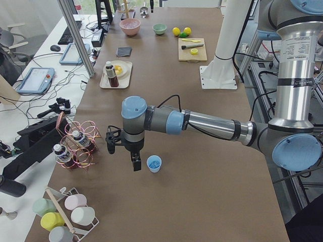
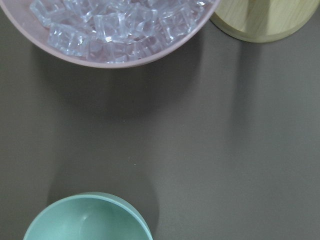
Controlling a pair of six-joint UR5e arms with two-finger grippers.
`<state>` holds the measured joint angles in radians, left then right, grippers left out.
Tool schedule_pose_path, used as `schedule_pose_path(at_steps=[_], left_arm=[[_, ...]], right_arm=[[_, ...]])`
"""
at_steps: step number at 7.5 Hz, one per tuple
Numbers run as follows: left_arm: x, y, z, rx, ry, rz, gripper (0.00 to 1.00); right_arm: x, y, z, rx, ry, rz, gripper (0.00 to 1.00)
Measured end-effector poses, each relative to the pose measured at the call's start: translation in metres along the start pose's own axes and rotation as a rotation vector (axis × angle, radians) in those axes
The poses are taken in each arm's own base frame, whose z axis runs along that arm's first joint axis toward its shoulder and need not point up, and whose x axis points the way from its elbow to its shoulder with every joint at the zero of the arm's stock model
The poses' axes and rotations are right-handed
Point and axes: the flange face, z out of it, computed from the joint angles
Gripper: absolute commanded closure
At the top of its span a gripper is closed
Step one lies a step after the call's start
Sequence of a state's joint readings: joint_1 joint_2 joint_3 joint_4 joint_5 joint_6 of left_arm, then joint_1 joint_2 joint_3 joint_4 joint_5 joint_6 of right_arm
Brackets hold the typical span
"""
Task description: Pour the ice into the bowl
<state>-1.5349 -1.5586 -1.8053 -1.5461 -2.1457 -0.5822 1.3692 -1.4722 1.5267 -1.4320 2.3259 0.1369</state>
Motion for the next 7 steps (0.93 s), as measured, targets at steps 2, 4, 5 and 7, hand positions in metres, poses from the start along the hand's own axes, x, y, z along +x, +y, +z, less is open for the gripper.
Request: schedule_pose_path(at_steps=[2,4,5,7], left_arm=[[0.036,0.012,-0.007,0.044,-0.023,-0.162,0.05],[0.095,0.029,0.008,0.1,-0.07,-0.328,0.04],[0.118,0.038,0.018,0.126,-0.09,-0.384,0.04],[0.154,0.062,0.038,0.187,-0.131,-0.488,0.04]], right_arm=[[-0.017,-0.003,0.015,-0.016,0.003,-0.028,0.07],[-0.031,-0.003,0.029,-0.032,0.0,-0.056,0.04],[-0.033,-0.002,0.038,-0.039,0.001,-0.068,0.02],[-0.026,-0.001,0.057,-0.038,0.015,-0.09,0.02]])
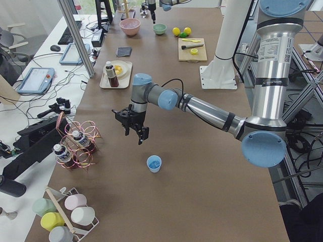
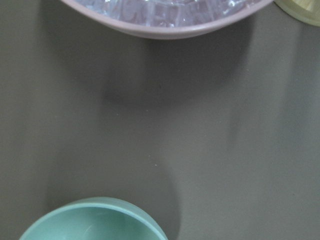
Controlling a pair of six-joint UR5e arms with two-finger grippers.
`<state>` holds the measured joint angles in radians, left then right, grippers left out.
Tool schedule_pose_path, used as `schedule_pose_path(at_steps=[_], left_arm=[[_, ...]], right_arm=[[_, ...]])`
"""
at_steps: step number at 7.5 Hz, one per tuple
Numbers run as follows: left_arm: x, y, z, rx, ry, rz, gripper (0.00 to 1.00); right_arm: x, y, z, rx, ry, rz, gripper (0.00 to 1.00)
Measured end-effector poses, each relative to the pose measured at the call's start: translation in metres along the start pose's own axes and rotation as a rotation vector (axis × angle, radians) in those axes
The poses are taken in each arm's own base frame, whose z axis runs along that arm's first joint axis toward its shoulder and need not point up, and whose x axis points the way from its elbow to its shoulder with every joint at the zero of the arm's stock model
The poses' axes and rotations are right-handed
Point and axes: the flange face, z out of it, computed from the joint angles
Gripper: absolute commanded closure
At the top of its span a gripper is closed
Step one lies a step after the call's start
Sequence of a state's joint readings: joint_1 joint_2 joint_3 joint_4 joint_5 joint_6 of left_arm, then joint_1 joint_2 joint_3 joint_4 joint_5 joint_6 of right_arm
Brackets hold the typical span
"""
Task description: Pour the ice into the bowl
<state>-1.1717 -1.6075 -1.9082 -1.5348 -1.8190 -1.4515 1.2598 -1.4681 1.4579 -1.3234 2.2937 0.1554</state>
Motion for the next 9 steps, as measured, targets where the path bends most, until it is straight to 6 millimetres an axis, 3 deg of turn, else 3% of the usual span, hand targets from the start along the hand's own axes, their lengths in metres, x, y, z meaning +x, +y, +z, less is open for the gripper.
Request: schedule_pose_path(at_steps=[3,5,7,8,9], left_arm=[[0.025,0.077,0.028,0.107,-0.124,-0.092,0.04],[0.04,0.126,0.038,0.168,-0.22,-0.137,0.04],[0.048,0.162,0.051,0.225,-0.3,-0.158,0.04],[0.047,0.171,0.07,0.265,-0.338,-0.151,0.04],[0.042,0.173,0.092,0.313,-0.376,-0.133,0.04]], right_arm=[[0.003,0.005,0.013,0.002,0.01,-0.003,0.04],[-0.002,0.014,0.024,0.011,0.009,0.007,0.12],[-0.01,0.026,0.039,0.024,0.012,0.01,0.76],[-0.013,0.029,0.041,0.028,0.013,0.009,1.0],[-0.015,0.031,0.039,0.032,0.013,0.01,1.0]])
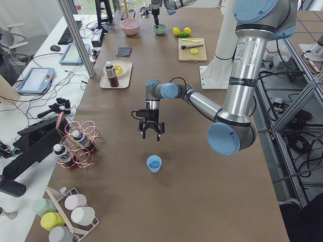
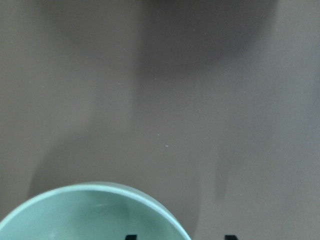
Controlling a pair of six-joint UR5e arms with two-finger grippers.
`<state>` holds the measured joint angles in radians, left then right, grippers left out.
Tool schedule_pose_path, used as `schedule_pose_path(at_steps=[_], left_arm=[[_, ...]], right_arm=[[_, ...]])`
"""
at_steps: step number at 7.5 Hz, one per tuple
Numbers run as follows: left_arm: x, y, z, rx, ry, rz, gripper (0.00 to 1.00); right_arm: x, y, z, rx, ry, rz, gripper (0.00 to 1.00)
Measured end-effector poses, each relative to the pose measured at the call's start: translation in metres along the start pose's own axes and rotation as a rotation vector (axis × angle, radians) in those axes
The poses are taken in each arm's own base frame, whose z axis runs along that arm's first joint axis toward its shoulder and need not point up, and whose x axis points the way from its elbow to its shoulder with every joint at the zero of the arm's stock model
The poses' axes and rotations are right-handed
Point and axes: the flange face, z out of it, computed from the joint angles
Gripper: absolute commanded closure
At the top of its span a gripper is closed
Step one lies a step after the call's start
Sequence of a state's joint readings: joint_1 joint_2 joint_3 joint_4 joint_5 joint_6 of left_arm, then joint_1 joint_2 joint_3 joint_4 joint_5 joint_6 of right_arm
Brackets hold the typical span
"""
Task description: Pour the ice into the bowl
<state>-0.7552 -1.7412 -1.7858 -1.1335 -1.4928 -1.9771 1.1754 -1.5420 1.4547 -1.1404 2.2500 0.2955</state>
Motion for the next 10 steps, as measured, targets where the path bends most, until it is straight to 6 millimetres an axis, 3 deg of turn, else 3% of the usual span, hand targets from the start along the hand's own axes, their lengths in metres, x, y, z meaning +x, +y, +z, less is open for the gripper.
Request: schedule_pose_path(at_steps=[3,7,10], left_arm=[[0.004,0.011,0.061,0.131,-0.085,0.02,0.04],[0.006,0.018,0.08,0.165,-0.12,0.006,0.04],[0.002,0.023,0.096,0.19,-0.172,0.023,0.04]], right_arm=[[-0.005,0.001,-0.004,0.008,-0.005,0.004,1.0],[-0.018,-0.004,-0.019,0.035,-0.011,-0.018,1.0],[-0.04,-0.015,-0.047,0.053,-0.017,-0.029,1.0]])
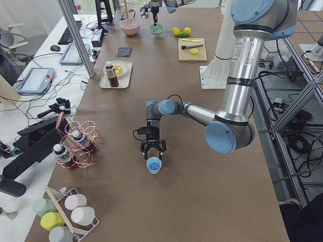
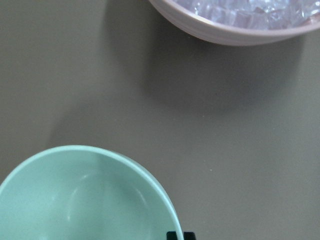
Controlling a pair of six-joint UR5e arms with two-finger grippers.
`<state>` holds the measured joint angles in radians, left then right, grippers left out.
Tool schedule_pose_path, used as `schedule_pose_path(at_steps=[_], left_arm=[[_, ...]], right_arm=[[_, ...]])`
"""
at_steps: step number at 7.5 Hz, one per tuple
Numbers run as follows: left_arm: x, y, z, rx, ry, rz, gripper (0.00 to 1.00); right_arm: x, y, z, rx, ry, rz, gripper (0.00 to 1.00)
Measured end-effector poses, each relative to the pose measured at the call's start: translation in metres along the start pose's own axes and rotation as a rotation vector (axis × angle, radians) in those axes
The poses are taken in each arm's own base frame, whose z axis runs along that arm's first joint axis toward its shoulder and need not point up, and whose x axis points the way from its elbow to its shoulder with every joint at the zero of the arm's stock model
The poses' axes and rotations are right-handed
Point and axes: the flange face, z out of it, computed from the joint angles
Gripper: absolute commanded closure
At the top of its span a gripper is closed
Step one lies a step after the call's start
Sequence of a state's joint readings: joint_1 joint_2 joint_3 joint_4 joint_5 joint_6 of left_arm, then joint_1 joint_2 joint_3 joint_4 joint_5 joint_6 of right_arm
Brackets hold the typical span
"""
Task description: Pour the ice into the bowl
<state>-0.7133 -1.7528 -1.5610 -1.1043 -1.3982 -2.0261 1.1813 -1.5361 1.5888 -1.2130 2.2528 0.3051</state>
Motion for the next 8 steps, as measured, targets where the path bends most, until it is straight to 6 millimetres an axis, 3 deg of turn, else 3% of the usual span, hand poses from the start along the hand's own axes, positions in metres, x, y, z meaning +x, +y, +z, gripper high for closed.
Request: schedule_pose_path(at_steps=[3,5,8], left_arm=[[-0.004,0.023,0.022,0.038,-0.059,0.047,0.05],[-0.005,0.028,0.03,0.049,-0.078,0.057,0.12],[-0.006,0.024,0.034,0.053,-0.091,0.055,0.12]], right_arm=[[-0.042,-0.034,-0.053,0.001,0.01,0.022,1.0],[-0.081,-0.086,-0.101,-0.01,0.017,0.06,1.0],[-0.191,-0.167,-0.152,-0.063,0.055,0.097,1.0]])
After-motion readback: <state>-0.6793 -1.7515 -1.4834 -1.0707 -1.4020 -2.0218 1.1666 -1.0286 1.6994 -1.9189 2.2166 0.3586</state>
